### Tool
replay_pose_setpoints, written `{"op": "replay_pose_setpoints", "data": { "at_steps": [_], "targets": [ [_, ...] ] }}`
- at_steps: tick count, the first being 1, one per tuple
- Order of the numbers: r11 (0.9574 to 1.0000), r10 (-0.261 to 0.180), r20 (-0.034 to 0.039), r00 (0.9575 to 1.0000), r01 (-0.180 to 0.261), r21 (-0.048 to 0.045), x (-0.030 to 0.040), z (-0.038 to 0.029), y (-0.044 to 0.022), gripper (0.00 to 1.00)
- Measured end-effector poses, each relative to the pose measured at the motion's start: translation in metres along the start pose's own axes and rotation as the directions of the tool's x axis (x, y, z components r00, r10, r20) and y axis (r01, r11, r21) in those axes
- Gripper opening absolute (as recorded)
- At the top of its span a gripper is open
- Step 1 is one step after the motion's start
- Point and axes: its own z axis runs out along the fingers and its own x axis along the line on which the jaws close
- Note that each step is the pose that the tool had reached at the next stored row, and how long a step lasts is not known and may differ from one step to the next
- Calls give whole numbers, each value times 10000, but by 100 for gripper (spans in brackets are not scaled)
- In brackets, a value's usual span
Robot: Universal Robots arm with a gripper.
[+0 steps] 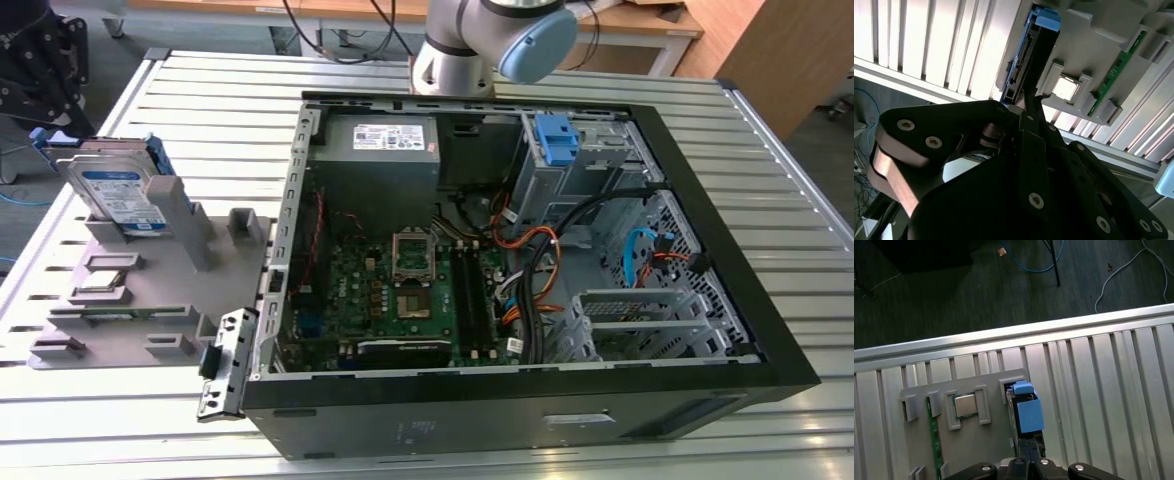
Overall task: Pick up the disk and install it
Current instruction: 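Pick up the disk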
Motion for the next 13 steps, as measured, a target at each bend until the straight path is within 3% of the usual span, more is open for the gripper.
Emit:
{"op": "replay_pose_setpoints", "data": {
  "at_steps": [4, 13],
  "targets": [
    [9990, -446, -25, 9990, 446, -28, -1, 6, -9, 11],
    [9973, -732, -37, 9973, 731, -45, -6, 19, -45, 11]
  ]
}}
